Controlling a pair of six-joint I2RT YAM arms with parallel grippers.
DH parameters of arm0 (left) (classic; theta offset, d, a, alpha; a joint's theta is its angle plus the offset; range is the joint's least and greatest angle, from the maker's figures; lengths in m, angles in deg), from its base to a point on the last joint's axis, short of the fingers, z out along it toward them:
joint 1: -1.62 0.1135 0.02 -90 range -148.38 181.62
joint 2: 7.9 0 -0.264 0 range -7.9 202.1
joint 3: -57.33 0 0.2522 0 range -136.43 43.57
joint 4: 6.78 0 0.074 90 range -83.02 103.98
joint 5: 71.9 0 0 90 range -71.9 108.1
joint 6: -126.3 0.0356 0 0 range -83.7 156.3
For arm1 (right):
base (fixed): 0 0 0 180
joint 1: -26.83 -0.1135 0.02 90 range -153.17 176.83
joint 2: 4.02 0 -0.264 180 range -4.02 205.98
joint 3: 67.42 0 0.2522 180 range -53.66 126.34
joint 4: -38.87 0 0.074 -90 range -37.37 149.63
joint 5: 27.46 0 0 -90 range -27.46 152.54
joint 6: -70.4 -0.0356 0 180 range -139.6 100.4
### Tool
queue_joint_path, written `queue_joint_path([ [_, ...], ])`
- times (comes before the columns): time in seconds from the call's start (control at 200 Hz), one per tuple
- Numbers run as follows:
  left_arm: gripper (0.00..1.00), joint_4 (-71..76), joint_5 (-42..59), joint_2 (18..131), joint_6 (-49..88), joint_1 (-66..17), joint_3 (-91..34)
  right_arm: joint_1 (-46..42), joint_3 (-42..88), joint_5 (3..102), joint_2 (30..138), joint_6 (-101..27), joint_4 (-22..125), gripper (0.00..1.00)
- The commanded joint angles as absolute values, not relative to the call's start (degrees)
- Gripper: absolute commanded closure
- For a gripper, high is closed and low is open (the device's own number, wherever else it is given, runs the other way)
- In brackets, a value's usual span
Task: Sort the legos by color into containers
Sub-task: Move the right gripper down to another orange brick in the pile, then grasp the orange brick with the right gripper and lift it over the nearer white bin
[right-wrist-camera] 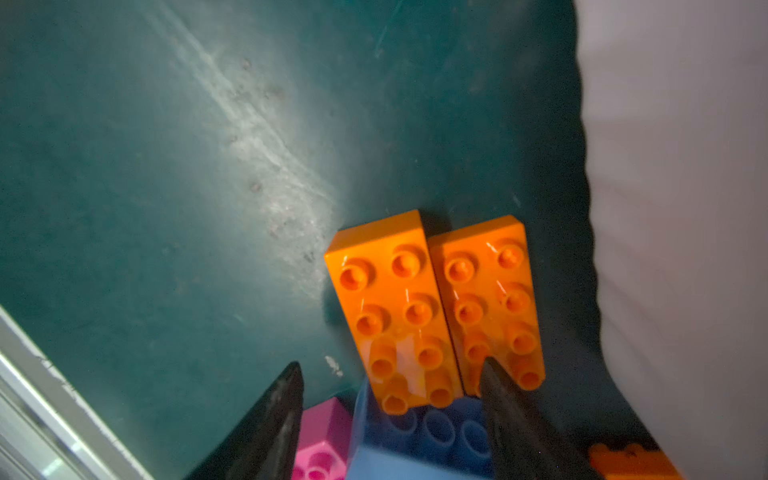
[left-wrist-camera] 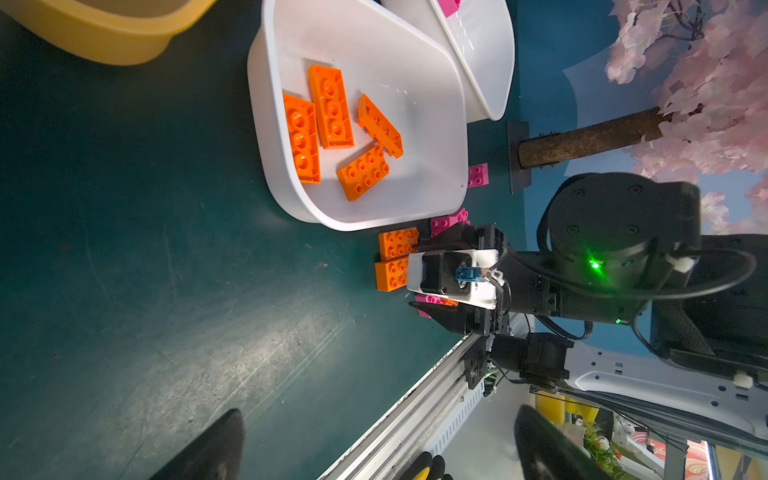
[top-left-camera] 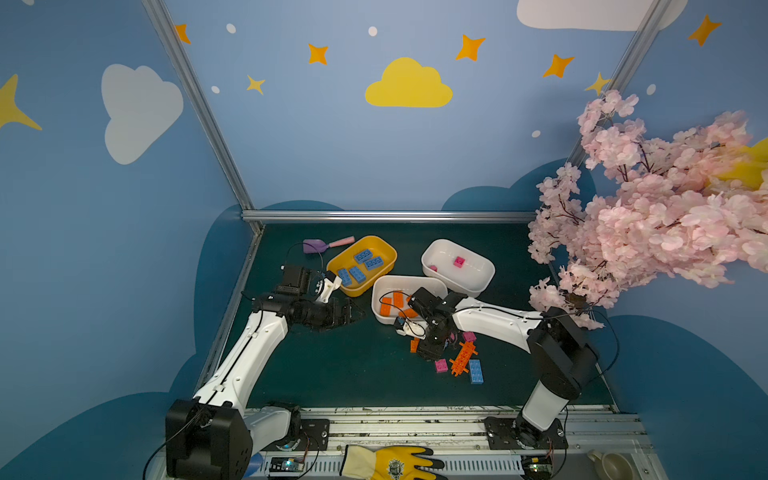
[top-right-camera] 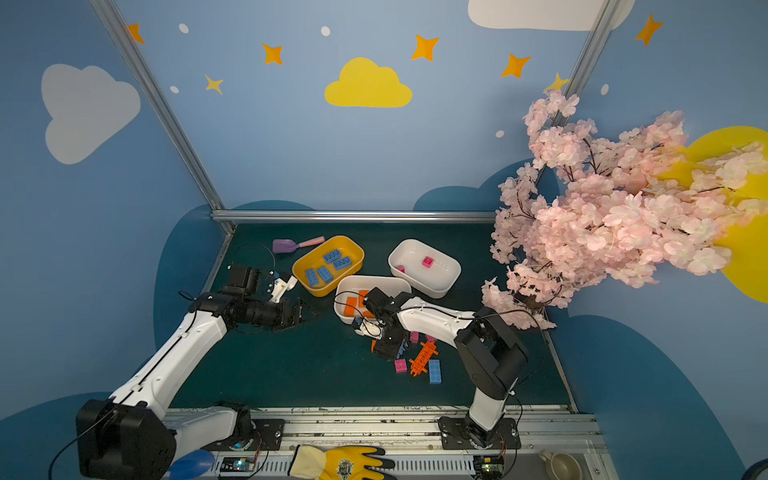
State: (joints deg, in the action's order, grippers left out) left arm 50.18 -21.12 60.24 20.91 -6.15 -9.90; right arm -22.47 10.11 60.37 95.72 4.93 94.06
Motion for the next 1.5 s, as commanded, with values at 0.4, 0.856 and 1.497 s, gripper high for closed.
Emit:
queue_joint_path([
  [0.4,0.0,50.99,-21.58,60.14,22.33,-5.85,-9.54,-25.86,11.25,58.31,96.76,4.62,95.13,0.48],
  [0.856,0.0,50.66,-21.56,60.22,22.11,-5.85,-9.25,-26.7,12.37,62.1,100.87,2.05,94.3,0.6],
  [1.497,0.0,51.45,-22.33,59.87,21.98,-5.85,-12.05,-15.07,32.85,57.49,97.25,0.09,103.18,0.82],
])
